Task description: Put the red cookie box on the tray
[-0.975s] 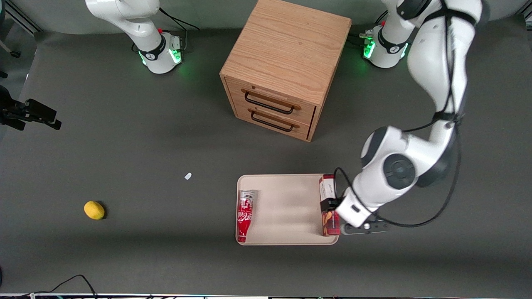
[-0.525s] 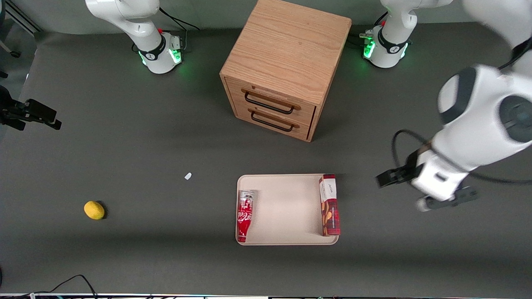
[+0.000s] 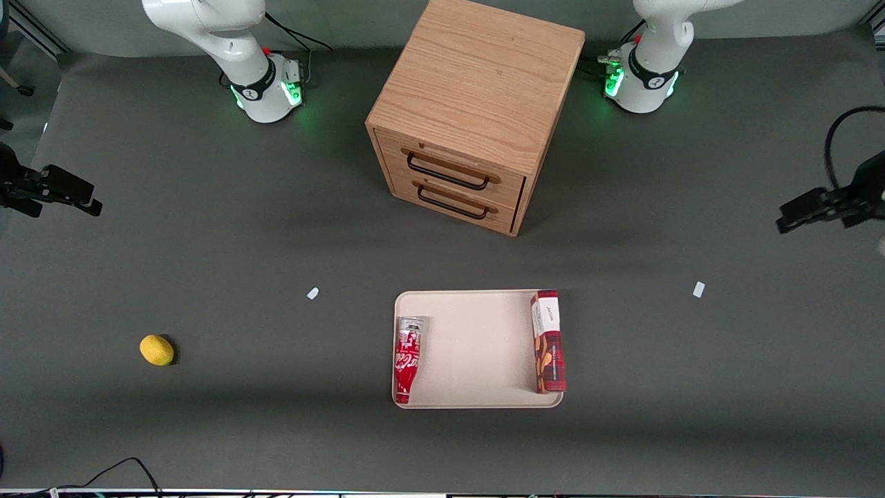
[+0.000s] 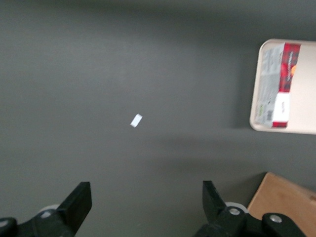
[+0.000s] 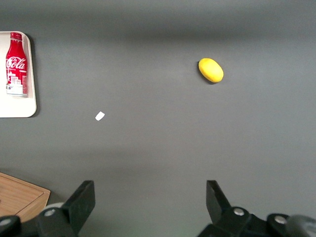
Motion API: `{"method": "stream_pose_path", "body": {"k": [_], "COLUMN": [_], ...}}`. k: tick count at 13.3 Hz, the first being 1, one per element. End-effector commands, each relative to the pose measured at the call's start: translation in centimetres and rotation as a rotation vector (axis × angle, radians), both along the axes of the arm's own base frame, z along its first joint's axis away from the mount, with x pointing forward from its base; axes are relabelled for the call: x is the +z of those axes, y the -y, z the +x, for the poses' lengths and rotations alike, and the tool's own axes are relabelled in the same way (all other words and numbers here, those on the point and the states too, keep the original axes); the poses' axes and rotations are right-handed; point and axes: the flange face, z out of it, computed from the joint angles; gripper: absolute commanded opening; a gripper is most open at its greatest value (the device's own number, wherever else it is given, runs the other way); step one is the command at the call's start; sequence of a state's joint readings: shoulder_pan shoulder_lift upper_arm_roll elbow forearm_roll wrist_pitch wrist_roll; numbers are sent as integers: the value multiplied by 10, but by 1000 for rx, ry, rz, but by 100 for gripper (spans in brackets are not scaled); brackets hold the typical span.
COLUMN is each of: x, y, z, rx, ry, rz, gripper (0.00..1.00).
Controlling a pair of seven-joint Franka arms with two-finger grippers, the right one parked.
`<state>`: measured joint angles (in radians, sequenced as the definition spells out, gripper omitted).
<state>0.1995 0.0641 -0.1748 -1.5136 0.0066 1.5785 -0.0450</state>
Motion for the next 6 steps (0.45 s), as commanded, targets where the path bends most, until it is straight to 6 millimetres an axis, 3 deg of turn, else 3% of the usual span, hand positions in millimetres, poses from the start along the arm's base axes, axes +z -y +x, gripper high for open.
{"method": "stream_pose_path", "body": {"k": [1,6], "x": [11,23], "y": [-8,-24], "z": [-41,-52], "rx": [-30,-94], "ry": [-11,-11], "rz": [13,12], "gripper": [100,100]}}
